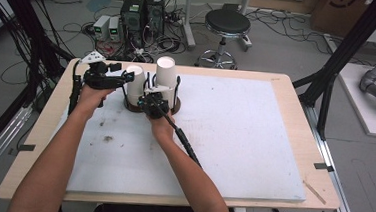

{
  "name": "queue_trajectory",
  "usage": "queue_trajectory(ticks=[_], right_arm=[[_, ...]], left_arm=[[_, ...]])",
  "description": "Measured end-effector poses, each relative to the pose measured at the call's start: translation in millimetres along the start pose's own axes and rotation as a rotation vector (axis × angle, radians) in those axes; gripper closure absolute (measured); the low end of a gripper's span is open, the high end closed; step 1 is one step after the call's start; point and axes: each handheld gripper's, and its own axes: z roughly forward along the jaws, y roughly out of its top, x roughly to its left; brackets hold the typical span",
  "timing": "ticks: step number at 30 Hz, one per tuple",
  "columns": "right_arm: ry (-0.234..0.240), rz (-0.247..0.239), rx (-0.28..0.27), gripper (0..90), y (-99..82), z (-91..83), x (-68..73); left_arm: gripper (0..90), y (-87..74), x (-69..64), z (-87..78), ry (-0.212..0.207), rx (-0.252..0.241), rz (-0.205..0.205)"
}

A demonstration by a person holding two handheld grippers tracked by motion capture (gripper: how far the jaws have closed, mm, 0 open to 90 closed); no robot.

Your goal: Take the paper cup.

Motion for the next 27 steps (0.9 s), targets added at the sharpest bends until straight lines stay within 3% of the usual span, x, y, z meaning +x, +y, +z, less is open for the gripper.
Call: queue_trajectory(ticks=[13, 17, 20, 27], right_arm=[[-0.003, -0.011, 0.005, 89.6, 0.2, 0.2, 0.3], [-0.004, -0.017, 0.003, 89.6, 0.2, 0.3, -0.1], [-0.003, -0.016, 0.004, 89.6, 0.4, 0.2, -0.2], [-0.005, -0.019, 0.006, 89.7, 0.2, 0.3, 0.2]], left_arm=[[29.0, -0.3, -2.5, 16.3, -0.005, 0.025, 0.012], [29.4, 7.1, -5.0, 21.2, 0.009, 0.035, 0.023], [34.5, 7.7, -4.8, 21.6, 0.03, 0.045, 0.029], [35.4, 8.4, -4.9, 20.8, 0.032, 0.054, 0.025]])
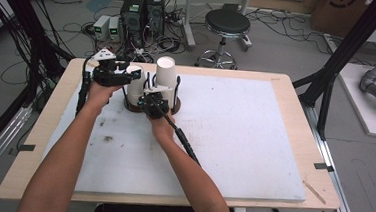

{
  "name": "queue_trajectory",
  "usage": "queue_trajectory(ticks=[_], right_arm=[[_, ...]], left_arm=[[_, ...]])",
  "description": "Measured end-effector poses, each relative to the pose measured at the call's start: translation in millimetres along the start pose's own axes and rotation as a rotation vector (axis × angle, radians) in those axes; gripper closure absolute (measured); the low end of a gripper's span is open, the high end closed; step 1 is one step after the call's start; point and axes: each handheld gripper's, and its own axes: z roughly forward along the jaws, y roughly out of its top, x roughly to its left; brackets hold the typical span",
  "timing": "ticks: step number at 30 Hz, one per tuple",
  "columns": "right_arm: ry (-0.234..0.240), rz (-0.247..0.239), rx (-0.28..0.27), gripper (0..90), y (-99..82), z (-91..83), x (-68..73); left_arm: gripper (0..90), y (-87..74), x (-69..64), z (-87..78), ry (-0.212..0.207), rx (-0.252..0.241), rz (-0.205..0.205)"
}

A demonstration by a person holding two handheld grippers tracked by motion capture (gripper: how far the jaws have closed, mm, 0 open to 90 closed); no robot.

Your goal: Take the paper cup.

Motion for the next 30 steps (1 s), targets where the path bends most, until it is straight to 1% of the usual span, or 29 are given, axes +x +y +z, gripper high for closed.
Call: queue_trajectory(ticks=[5, 9, 12, 14, 17, 19, 21, 22, 23, 26, 29, 30], right_arm=[[-0.005, 0.01, 0.001, 90.0, -0.3, 0.4, 0.5], [-0.004, 0.007, -0.001, 90.0, -0.2, 0.1, 0.5], [-0.007, 0.007, -0.004, 90.0, -0.1, 0.0, 0.9], [-0.005, 0.011, -0.015, 90.0, 0.7, -1.1, 1.4], [-0.013, 0.011, -0.007, 90.0, 1.9, -1.1, 1.9], [-0.02, 0.021, -0.001, 90.0, 2.8, -1.0, 2.8], [-0.027, 0.02, 0.004, 90.0, 3.2, -1.0, 3.5], [-0.027, 0.02, 0.004, 90.0, 3.2, -1.0, 3.5], [-0.029, 0.029, 0.009, 90.0, 3.9, -0.9, 3.7], [-0.036, 0.027, 0.023, 90.0, 5.2, -0.8, 4.5], [-0.029, 0.034, 0.021, 90.0, 5.3, -0.4, 4.1], [-0.03, 0.029, 0.023, 90.0, 5.4, -0.5, 4.0]], left_arm=[[35.9, 1.3, 0.5, -2.9, 0.004, 0.01, -0.011], [36.0, 2.5, 1.9, -6.5, -0.003, 0.018, -0.013], [36.1, 2.6, 1.5, -6.5, -0.004, 0.02, -0.016], [36.1, 3.0, -0.1, -5.1, 0.0, 0.024, -0.018], [36.2, 3.8, -1.5, -4.0, 0.008, 0.029, -0.017], [36.3, 6.0, -1.5, -3.9, 0.007, 0.045, -0.017], [36.4, 8.9, -1.9, -3.4, 0.005, 0.065, -0.015], [36.4, 8.9, -1.9, -3.4, 0.005, 0.065, -0.015], [36.4, 10.5, -2.3, -3.0, 0.003, 0.076, -0.013], [36.4, 10.9, -2.8, -2.8, -0.002, 0.071, -0.02], [36.4, 11.4, -3.1, -3.7, -0.007, 0.073, -0.02], [36.4, 11.4, -3.0, -3.8, -0.007, 0.072, -0.022]])
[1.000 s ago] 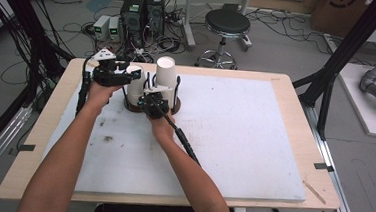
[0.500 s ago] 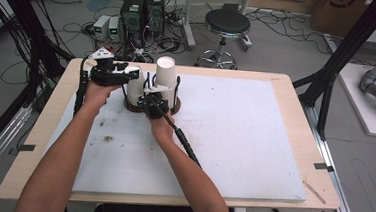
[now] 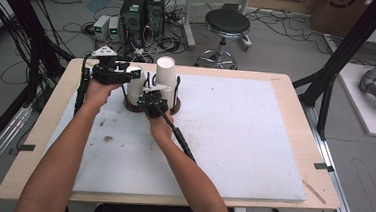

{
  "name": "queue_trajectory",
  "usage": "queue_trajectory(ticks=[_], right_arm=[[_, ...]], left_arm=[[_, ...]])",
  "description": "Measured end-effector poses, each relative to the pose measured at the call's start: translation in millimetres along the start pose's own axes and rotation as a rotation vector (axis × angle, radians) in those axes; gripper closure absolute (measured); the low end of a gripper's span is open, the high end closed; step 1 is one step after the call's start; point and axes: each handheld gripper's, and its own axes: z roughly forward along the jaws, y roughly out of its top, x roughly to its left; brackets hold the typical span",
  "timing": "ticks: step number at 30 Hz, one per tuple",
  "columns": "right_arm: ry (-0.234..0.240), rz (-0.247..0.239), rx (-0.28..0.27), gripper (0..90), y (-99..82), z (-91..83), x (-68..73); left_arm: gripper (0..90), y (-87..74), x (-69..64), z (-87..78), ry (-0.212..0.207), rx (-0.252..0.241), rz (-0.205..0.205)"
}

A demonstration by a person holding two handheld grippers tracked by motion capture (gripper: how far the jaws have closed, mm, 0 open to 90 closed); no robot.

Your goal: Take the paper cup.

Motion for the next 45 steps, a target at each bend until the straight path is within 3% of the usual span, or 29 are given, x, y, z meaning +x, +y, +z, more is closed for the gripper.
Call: queue_trajectory(ticks=[6, 10, 35, 39, 40, 41, 42, 43, 44, 45], right_arm=[[-0.004, -0.007, 0.0, 90.0, 0.0, 0.1, 0.0], [-0.004, -0.008, 0.0, 90.0, -0.1, 0.2, 0.1], [0.001, -0.005, 0.0, 90.0, 0.1, 1.4, -0.7], [0.004, 0.001, 0.002, 90.0, 0.4, 1.9, -0.7], [0.003, 0.0, 0.003, 90.0, 0.5, 2.0, -0.8], [0.003, 0.004, 0.011, 90.0, 0.5, 1.9, -0.5], [-0.008, -0.006, 0.011, 90.0, 0.3, 2.1, -0.6], [0.001, -0.001, 0.021, 90.0, -0.7, 4.0, -2.4], [0.012, 0.016, 0.033, 90.0, -2.2, 6.2, -3.6], [0.003, 0.017, 0.039, 90.0, -3.6, 8.1, -2.9]], left_arm=[[36.4, 0.5, 0.6, -1.2, 0.003, 0.006, -0.008], [36.4, 1.8, 0.5, -2.2, 0.007, 0.01, -0.041], [36.6, 4.4, 1.6, -3.8, 0.012, 0.028, -0.039], [36.8, 5.3, 2.3, -4.7, -0.001, 0.019, -0.071], [37.0, 6.1, 0.8, -7.2, 0.025, 0.006, -0.062], [84.9, 5.6, -2.4, -16.5, 0.112, -0.102, -0.03], [89.8, 9.3, 1.8, -21.2, 0.05, -0.144, -0.103], [89.7, 14.1, 0.6, -23.0, 0.059, -0.112, -0.069], [89.6, 16.7, -3.6, -22.9, 0.092, -0.083, 0.016], [86.0, 17.4, -6.1, -21.8, 0.101, -0.068, 0.047]])
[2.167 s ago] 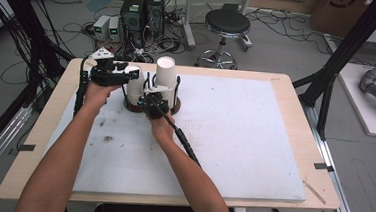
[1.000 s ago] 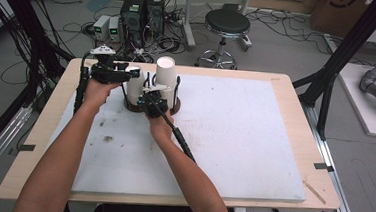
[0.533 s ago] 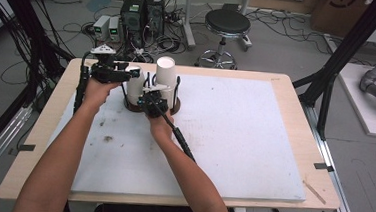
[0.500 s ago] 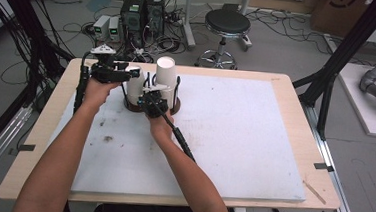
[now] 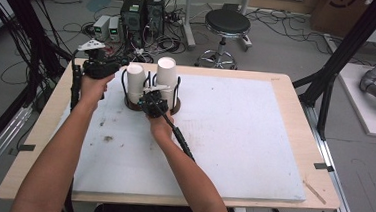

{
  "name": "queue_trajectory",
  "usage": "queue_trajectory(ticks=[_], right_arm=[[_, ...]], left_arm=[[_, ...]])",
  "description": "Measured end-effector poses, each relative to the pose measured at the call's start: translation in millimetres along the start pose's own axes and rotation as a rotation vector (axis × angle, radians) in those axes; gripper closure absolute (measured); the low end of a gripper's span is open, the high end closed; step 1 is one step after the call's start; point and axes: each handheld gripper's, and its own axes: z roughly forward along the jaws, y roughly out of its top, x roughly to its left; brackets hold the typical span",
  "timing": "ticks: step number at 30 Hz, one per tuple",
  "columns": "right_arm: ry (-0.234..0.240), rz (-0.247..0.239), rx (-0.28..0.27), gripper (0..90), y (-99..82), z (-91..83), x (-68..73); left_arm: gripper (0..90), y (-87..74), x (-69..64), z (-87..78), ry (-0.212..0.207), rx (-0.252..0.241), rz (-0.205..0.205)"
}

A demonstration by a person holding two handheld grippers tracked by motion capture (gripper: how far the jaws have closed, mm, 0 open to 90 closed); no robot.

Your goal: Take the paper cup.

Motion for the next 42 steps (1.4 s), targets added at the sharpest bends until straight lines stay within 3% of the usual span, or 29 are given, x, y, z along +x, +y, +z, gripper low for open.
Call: queue_trajectory(ticks=[1, 3, 5, 6, 13, 15, 20, 42], right_arm=[[-0.001, -0.003, -0.002, 90.0, -0.7, 1.0, 0.8], [0.005, 0.006, -0.013, 90.0, -0.8, 1.3, 1.8], [0.005, -0.013, -0.015, 90.0, 0.3, -0.6, 2.2], [0.005, -0.014, -0.017, 90.0, 1.1, -2.2, 1.6], [0.009, 0.008, -0.043, 90.0, 2.7, -3.2, -0.2], [0.006, 0.013, -0.048, 90.0, 2.6, -3.1, 0.9], [0.002, 0.009, -0.048, 90.0, 3.5, -2.6, 1.1], [-0.023, 0.022, -0.034, 90.0, 9.1, -1.6, 5.4]], left_arm=[[68.3, -0.9, -0.1, 2.0, -0.019, 0.002, -0.016], [52.9, -5.2, -0.2, 7.8, -0.017, 0.006, -0.006], [31.8, -9.4, 0.7, 16.0, -0.025, 0.013, -0.023], [28.5, -11.0, 0.3, 19.5, -0.032, 0.02, -0.021], [25.4, -15.0, -1.0, 33.2, -0.009, 0.061, 0.006], [26.7, -18.0, 1.3, 35.9, -0.005, 0.093, 0.006], [34.2, -19.4, -0.5, 38.0, -0.021, 0.097, 0.028], [35.8, -14.7, 3.5, 28.4, -0.019, 0.129, -0.027]])
